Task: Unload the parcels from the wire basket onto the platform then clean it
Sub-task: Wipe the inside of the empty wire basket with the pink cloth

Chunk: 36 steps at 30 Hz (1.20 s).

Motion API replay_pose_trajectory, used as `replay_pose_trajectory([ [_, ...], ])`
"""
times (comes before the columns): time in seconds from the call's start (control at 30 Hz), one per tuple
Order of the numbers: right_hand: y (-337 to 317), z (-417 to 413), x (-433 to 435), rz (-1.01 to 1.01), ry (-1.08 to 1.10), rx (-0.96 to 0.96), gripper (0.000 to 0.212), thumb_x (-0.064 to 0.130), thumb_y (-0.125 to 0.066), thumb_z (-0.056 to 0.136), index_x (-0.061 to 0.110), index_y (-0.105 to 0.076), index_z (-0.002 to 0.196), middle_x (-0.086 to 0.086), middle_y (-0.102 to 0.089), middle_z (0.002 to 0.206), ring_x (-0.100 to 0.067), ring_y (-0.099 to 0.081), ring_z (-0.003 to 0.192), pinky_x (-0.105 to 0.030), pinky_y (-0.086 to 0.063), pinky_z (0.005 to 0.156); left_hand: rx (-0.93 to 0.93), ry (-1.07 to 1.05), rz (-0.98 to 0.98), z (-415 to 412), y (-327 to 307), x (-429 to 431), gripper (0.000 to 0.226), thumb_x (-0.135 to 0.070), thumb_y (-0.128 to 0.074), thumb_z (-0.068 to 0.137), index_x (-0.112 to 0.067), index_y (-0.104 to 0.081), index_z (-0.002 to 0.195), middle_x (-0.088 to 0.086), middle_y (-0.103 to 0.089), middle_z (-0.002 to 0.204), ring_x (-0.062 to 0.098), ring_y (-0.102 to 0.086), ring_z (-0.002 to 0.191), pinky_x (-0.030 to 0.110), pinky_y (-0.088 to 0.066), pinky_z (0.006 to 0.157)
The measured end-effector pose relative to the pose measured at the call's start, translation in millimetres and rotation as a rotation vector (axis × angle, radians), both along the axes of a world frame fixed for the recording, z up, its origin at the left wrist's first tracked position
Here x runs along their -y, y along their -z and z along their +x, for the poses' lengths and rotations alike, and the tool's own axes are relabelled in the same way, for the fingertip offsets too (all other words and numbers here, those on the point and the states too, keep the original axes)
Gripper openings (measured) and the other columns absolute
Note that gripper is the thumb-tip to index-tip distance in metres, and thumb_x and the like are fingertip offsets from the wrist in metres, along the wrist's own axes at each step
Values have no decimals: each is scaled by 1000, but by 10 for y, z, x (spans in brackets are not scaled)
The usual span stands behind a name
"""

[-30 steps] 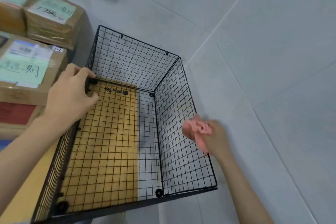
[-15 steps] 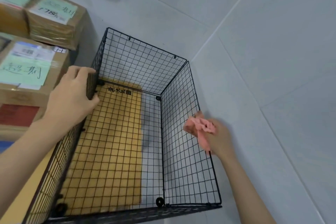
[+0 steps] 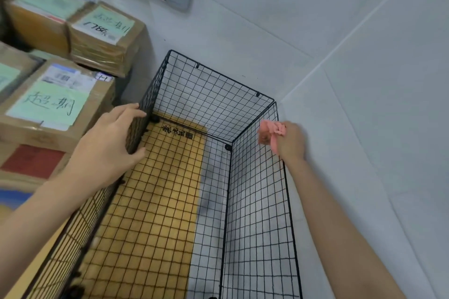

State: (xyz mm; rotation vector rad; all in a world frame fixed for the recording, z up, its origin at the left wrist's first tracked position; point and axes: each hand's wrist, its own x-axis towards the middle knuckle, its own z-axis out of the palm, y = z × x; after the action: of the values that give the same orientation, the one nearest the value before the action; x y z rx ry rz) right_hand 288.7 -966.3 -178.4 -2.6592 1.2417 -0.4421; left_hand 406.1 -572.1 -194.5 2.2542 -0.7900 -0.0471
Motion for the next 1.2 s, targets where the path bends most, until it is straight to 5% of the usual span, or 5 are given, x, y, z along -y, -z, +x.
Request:
replay_pose_trajectory([
  [0.33,18,778,595,-226,-33,-147,12,8,-55,85,4,-65,91,-20,-65,94,-40,-61,86,-37,-36,64,17,-17,-8,9,36,13,61,-13,-81,73,-20,-54,127,-9,-42,145,20,-51,121,46,-51,93],
  [0.67,-177,828,436,141,-8,55,14,11,-54,92,5,-64,100,-11,-60,88,-26,-56,76,-29,-37,56,15,-34,-28,65,98,-22,65,-8,-80,74,-12,-53,133,-2,-44,146,22,-46,130,45,-41,108],
  [0.93,-158,212,-60,139,-22,70,12,19,-52,99,15,-61,92,-5,-61,80,-13,-49,58,-21,-31,46,8,-51,-69,58,95,12,59,-7,-79,74,-10,-55,129,2,-48,141,25,-48,126,44,-41,106],
  [1.07,-131,-247,-409,123,-28,45,33,27,-45,104,12,-62,80,-8,-67,77,-17,-55,56,-24,-41,46,-28,-68,-88,52,65,10,57,-7,-77,76,-9,-56,129,9,-52,128,29,-51,117,47,-44,101],
  [1.2,-80,-802,-778,125,-31,76,27,32,-50,103,15,-66,88,1,-63,75,-14,-61,64,-28,-49,55,-66,-78,-107,44,50,3,57,-9,-78,77,-9,-56,130,12,-53,121,32,-53,110,49,-46,96],
])
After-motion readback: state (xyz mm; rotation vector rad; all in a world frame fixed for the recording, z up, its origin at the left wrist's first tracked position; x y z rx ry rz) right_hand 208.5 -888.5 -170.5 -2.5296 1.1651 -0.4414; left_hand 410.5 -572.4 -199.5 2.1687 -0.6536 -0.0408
